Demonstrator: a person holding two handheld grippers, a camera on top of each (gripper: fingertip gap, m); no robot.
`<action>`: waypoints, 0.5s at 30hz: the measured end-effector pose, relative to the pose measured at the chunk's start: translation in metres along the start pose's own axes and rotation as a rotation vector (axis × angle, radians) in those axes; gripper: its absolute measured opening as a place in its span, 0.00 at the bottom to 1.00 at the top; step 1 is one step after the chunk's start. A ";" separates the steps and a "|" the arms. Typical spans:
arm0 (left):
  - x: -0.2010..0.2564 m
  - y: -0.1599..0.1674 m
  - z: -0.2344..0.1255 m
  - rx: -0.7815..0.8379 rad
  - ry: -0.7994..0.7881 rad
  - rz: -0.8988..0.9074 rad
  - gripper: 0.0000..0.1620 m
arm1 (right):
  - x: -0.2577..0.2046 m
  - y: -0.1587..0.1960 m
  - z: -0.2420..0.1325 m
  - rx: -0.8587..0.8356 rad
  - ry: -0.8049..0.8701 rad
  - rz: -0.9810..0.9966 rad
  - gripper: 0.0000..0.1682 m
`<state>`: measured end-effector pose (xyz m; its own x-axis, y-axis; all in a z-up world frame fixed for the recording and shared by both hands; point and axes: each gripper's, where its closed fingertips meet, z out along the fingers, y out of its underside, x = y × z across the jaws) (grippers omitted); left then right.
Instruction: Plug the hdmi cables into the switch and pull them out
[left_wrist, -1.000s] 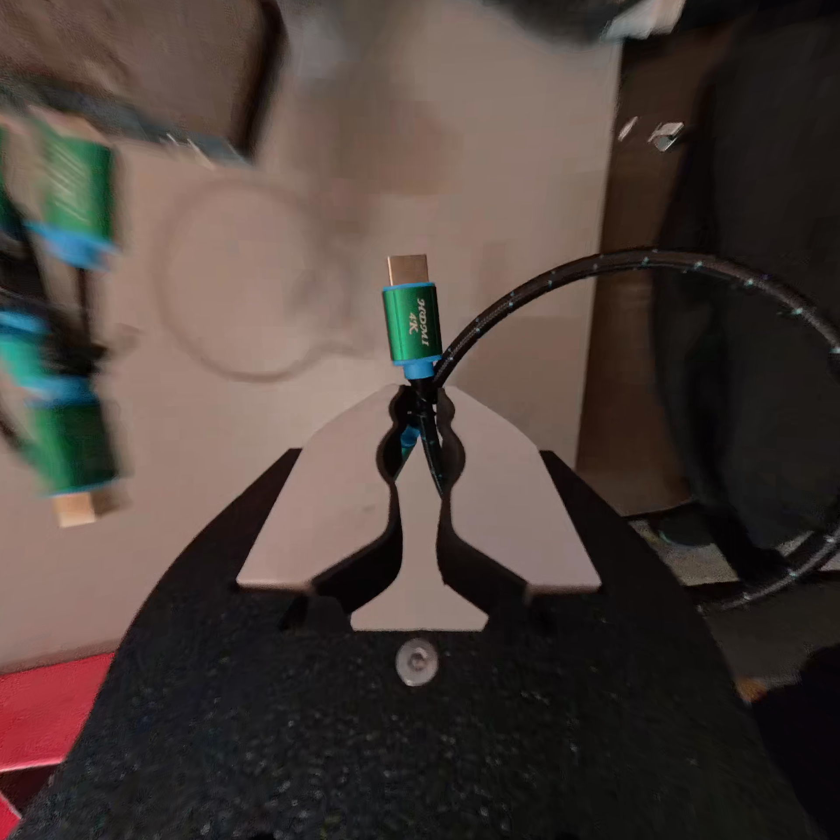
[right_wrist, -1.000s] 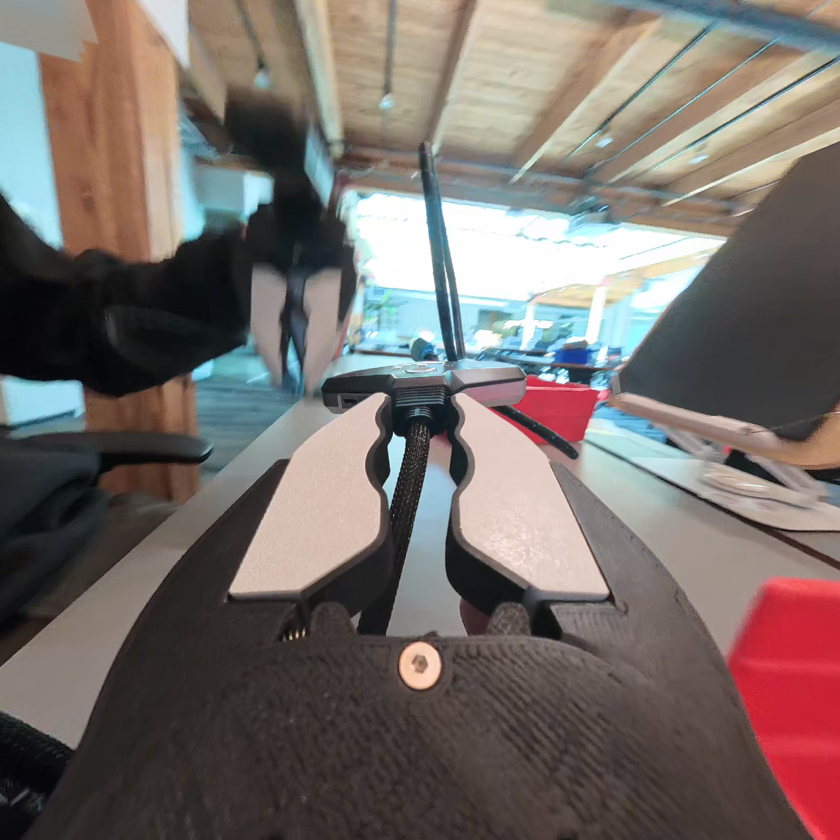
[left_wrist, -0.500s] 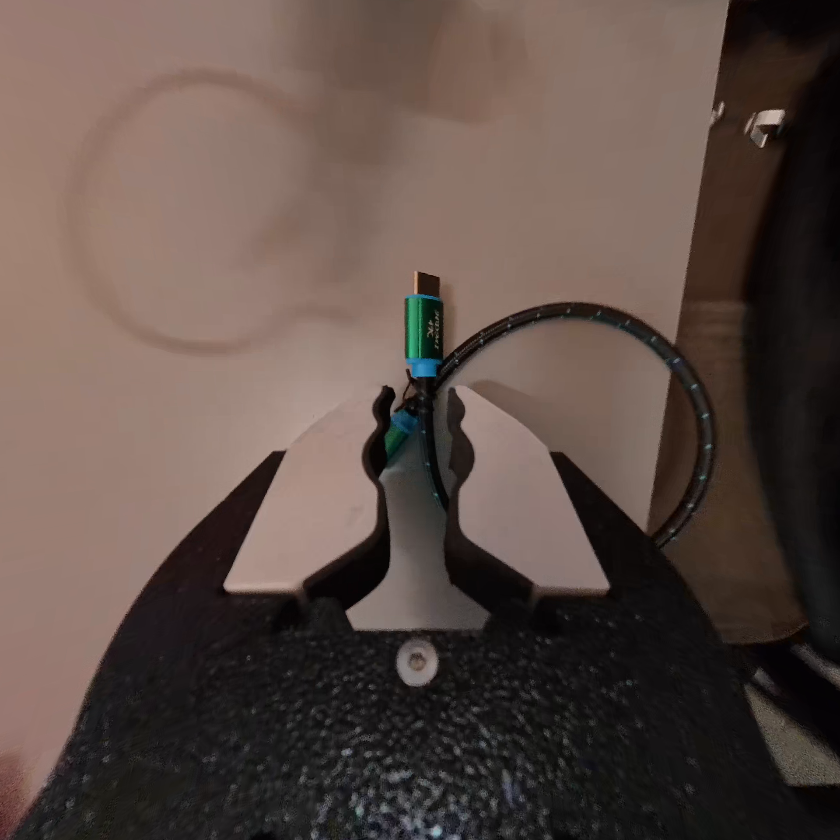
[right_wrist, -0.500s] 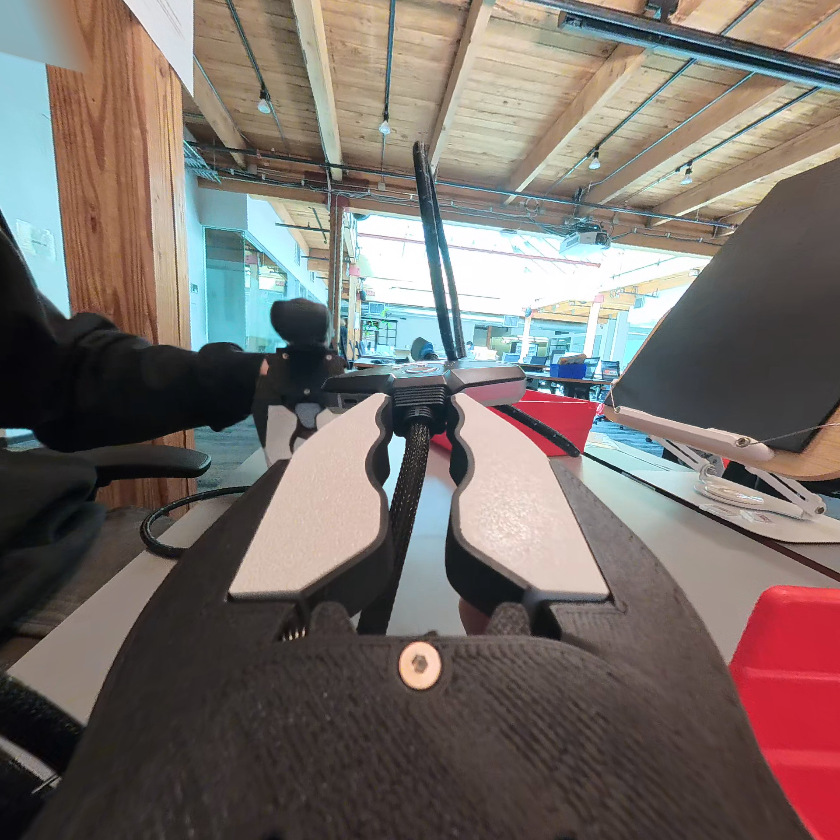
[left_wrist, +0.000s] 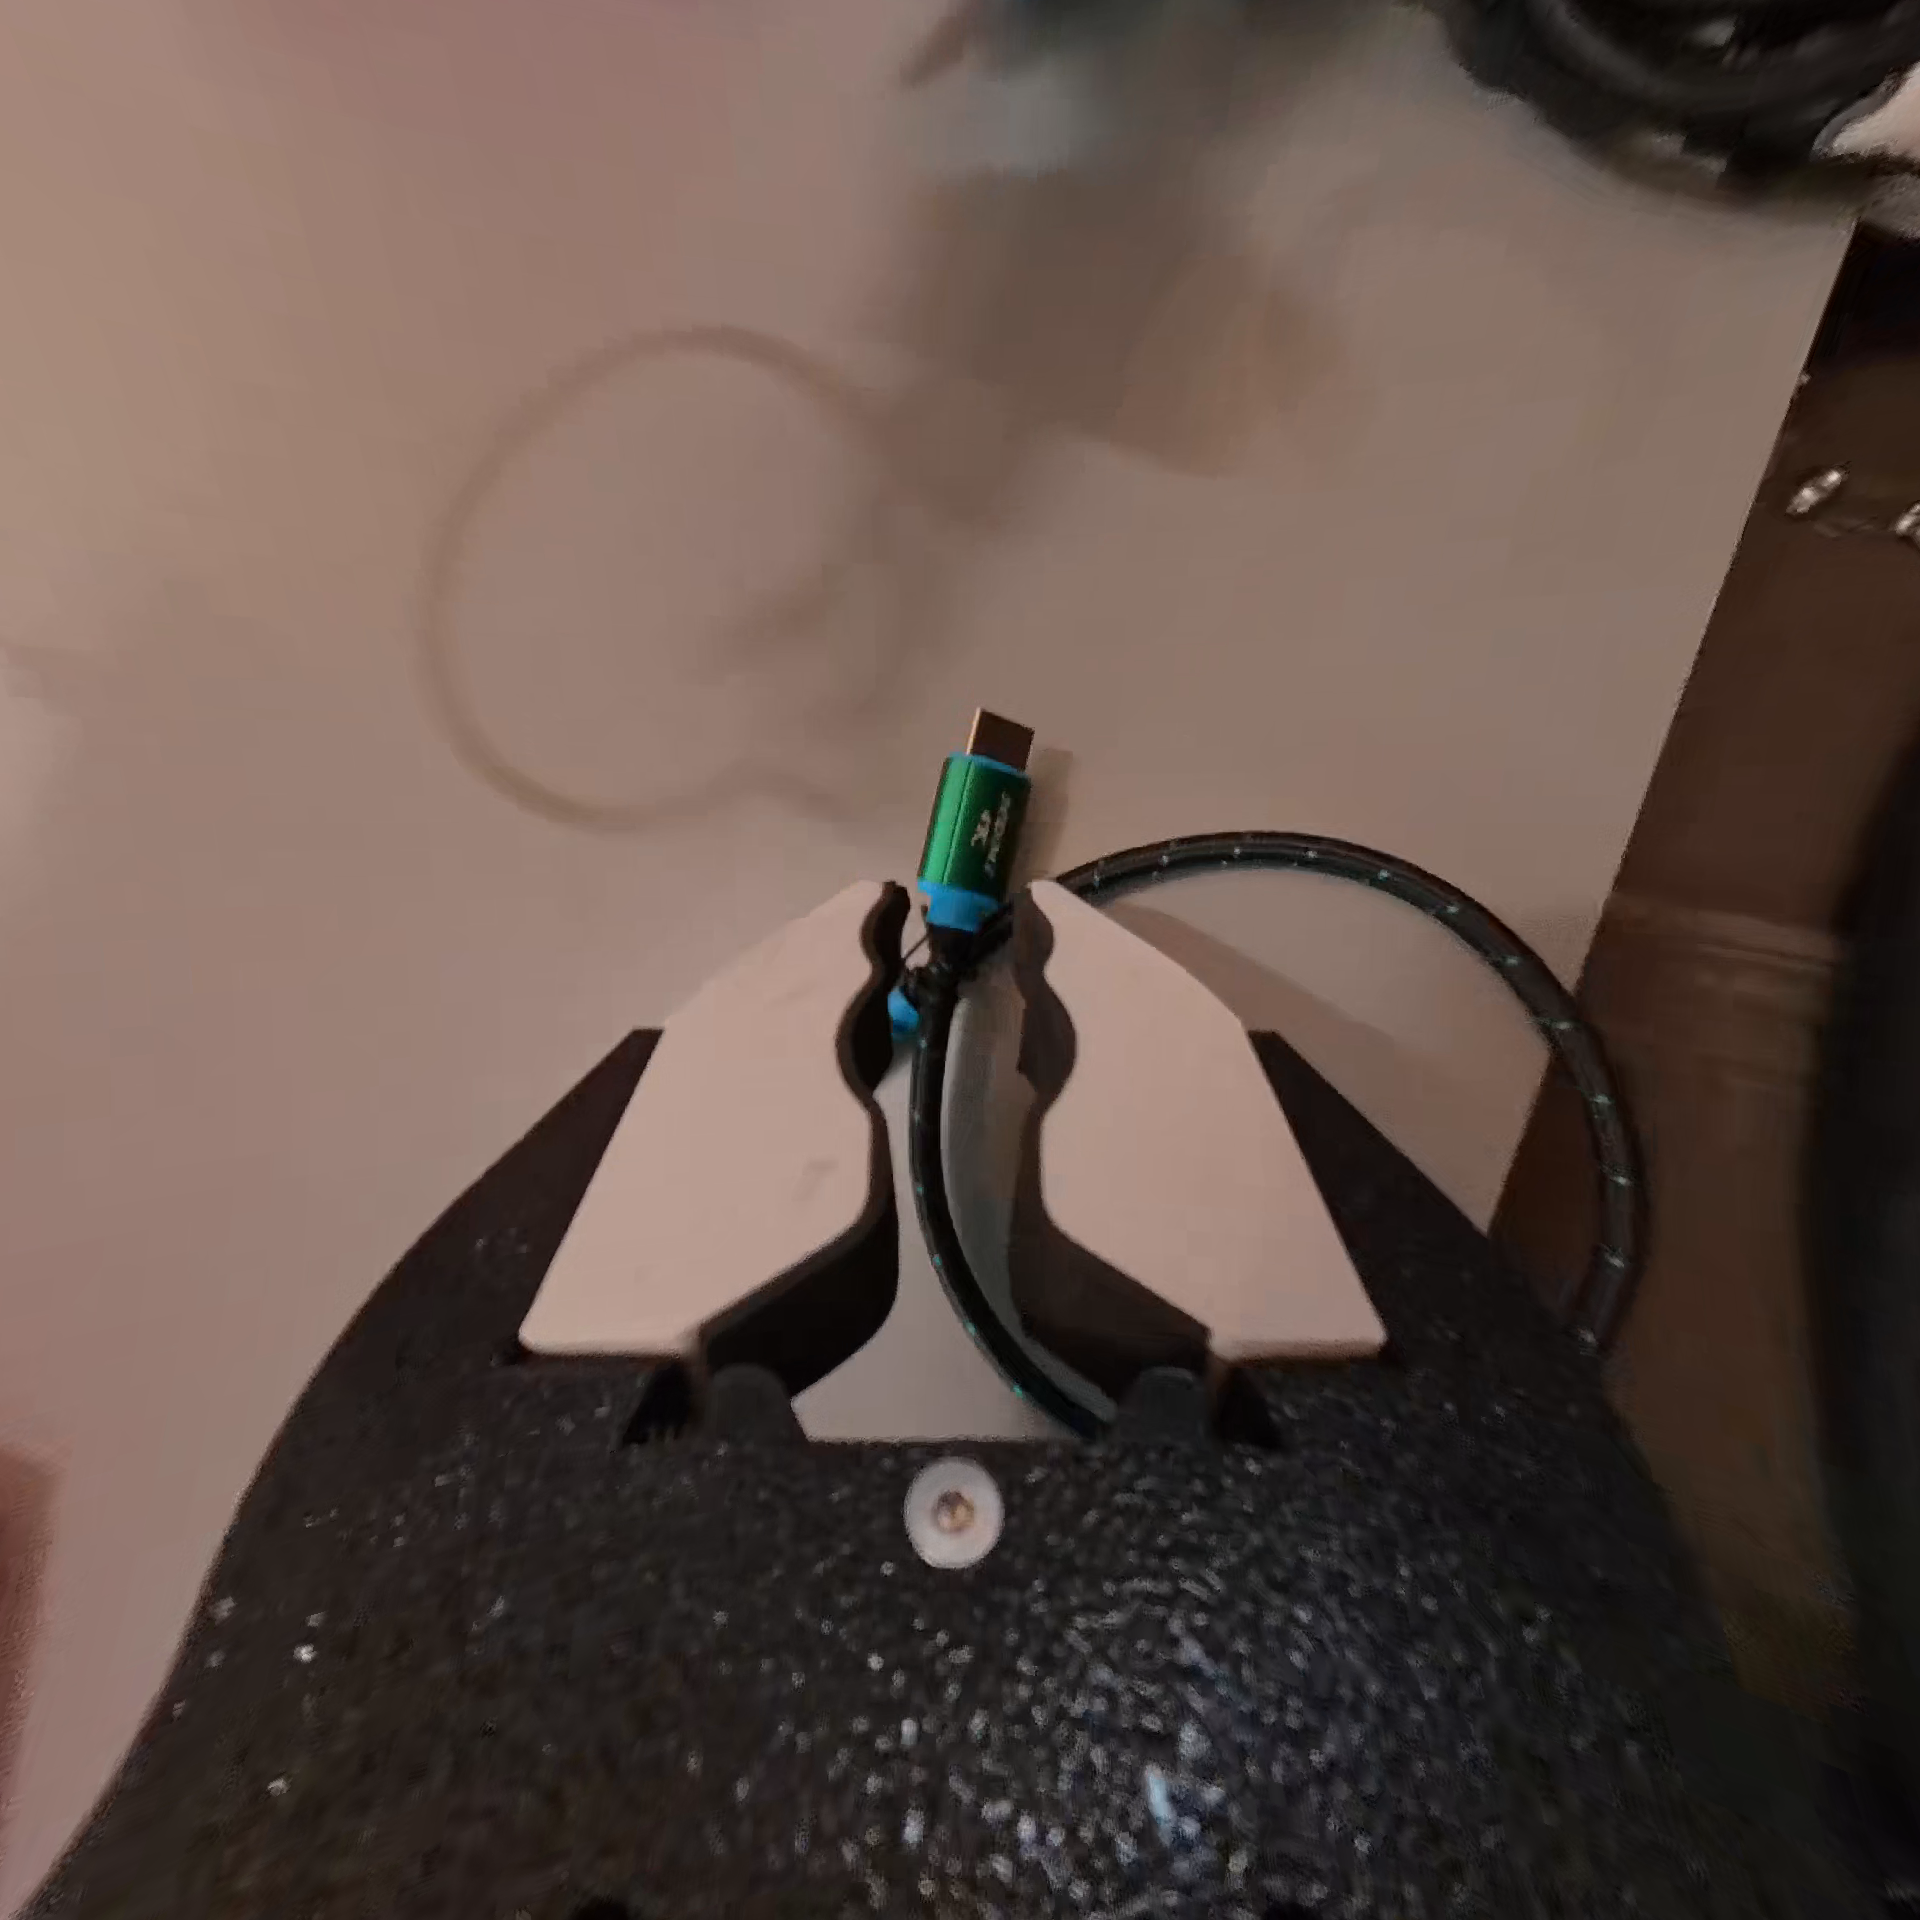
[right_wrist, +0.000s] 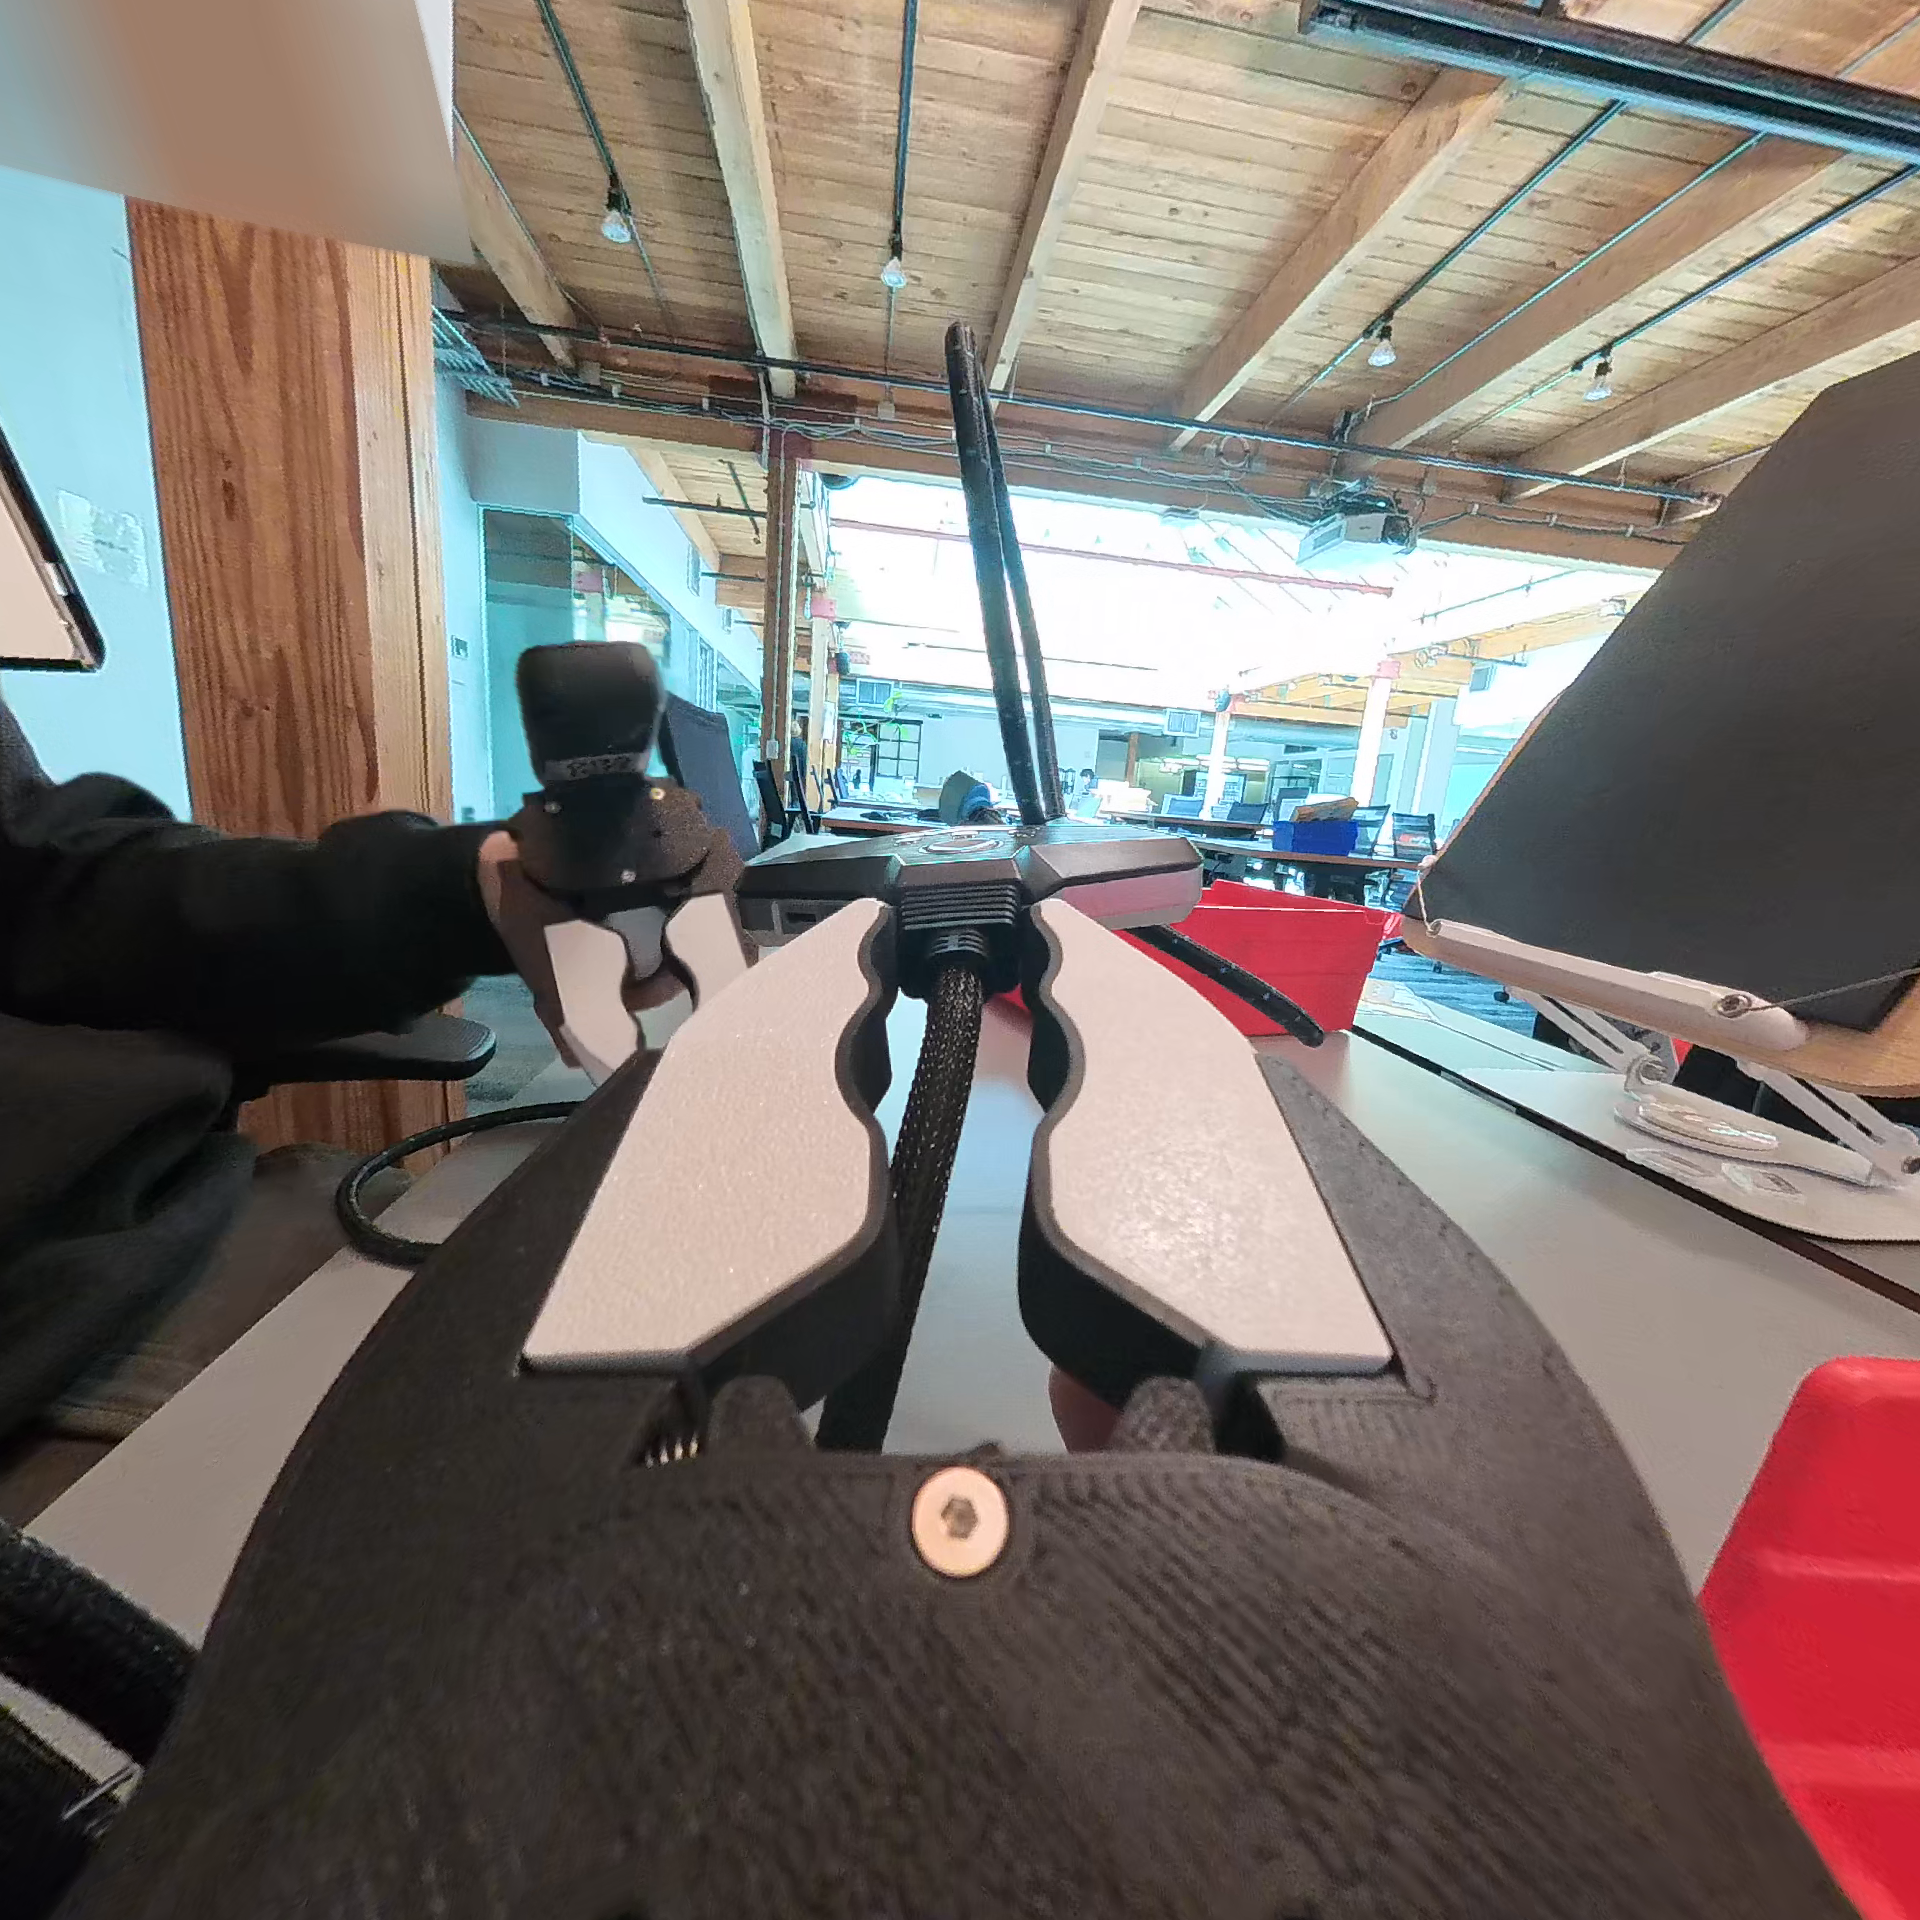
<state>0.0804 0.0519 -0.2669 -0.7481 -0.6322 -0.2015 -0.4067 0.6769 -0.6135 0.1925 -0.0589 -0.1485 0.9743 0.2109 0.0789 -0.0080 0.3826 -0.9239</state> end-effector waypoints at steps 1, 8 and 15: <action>0.002 -0.002 0.003 0.003 -0.006 0.034 0.10 | 0.000 0.000 0.000 0.001 0.001 -0.001 0.14; -0.003 -0.010 0.005 0.021 -0.126 0.136 0.13 | 0.000 -0.001 0.000 0.003 -0.003 0.000 0.14; 0.003 -0.009 0.007 0.019 -0.144 0.207 0.12 | 0.000 -0.001 -0.001 0.005 -0.003 -0.001 0.14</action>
<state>0.0850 0.0414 -0.2670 -0.7313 -0.5288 -0.4307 -0.2416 0.7914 -0.5616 0.1926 -0.0602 -0.1476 0.9737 0.2129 0.0812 -0.0080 0.3878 -0.9217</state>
